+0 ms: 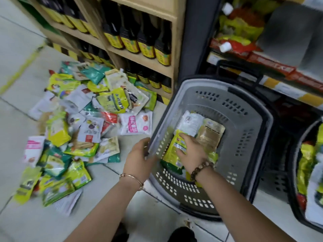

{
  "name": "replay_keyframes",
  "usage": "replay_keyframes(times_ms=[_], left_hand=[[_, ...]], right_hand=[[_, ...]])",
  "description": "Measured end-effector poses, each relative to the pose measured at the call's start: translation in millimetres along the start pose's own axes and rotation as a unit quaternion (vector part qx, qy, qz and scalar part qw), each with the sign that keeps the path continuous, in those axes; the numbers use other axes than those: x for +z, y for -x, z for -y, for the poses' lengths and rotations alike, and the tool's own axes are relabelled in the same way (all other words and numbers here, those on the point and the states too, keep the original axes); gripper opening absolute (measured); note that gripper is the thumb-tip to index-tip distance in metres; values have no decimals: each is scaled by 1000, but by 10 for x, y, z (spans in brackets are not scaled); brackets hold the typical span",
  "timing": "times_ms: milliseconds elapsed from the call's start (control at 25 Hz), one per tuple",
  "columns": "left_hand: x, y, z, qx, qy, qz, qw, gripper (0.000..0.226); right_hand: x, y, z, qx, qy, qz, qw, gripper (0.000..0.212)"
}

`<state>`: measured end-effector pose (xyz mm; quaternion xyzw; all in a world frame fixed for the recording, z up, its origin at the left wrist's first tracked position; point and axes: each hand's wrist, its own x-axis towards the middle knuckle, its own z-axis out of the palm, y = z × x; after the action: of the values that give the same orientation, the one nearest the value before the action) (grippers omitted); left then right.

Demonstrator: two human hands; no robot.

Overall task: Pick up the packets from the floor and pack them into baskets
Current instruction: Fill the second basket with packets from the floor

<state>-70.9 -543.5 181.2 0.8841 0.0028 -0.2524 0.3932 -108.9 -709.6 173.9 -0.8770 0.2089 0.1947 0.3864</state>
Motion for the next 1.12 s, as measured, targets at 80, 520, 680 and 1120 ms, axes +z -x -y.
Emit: replay_keyframes(times_ms=[80, 520, 680, 1120], left_hand=[[-273, -120, 138, -36, 28, -19, 999, 52], [-1662, -1271, 1562, -200, 29, -5, 979, 44], [-1928, -1597, 2107, -231, -17, 34, 972, 47], [-1912, -2669, 3149, -326, -80, -6, 942, 44]], right_hand=[[108, -151, 299, -8, 2, 13, 1000, 52], [1336, -1505, 1676, 28, 9, 106, 994, 42], [1780, -1983, 1902, 51, 25, 126, 990, 36], [2347, -3507, 1926, 18, 117, 149, 982, 41]])
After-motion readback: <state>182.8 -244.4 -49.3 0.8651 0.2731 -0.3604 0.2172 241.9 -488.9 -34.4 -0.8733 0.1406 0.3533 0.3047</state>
